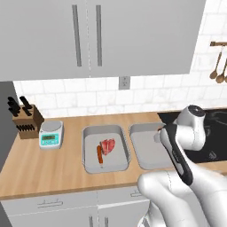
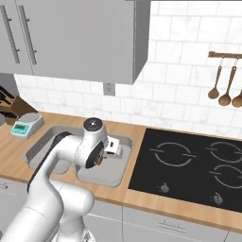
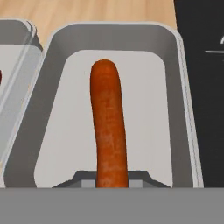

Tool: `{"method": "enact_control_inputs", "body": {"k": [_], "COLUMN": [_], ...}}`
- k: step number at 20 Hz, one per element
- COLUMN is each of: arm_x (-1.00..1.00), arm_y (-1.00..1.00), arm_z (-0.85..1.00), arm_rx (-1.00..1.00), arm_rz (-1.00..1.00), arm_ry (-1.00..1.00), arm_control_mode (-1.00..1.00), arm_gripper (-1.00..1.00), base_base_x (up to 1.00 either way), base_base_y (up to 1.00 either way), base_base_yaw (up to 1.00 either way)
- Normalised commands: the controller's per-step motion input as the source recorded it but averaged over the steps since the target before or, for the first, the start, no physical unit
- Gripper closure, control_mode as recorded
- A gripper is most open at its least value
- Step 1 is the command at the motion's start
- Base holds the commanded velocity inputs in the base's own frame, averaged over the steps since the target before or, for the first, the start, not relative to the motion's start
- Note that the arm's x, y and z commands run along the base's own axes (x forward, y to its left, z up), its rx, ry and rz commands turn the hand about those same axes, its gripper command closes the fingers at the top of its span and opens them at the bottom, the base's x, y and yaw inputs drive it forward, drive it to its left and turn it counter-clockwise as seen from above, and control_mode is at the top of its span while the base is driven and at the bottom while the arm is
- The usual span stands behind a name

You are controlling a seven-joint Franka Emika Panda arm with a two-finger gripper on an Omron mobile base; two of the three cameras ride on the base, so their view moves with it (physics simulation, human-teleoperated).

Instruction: Place one carrot and one steak in each tupperware on the nearby counter, to pack two identical lunches.

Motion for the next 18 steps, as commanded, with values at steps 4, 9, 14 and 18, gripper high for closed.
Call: {"method": "enact_control_inputs", "body": {"k": [4, 9, 14, 18], "arm_x": [0.07, 0.18, 0.23, 0.26], "arm_y": [-0.16, -0.06, -0.04, 0.0], "arm_z": [-0.24, -0.34, -0.37, -0.25], "arm_rx": [0.0, 0.0, 0.0, 0.0], "arm_rz": [0.0, 0.0, 0.0, 0.0], "arm_ry": [0.0, 0.01, 0.12, 0.28], "arm_control_mode": [-1.0, -1.0, -1.0, -1.0], "arm_gripper": [1.0, 1.0, 1.0, 1.0], "base_base_x": [0.0, 0.0, 0.0, 0.0], "base_base_y": [0.0, 0.0, 0.0, 0.0], "base_base_yaw": [0.0, 0.0, 0.0, 0.0]}}
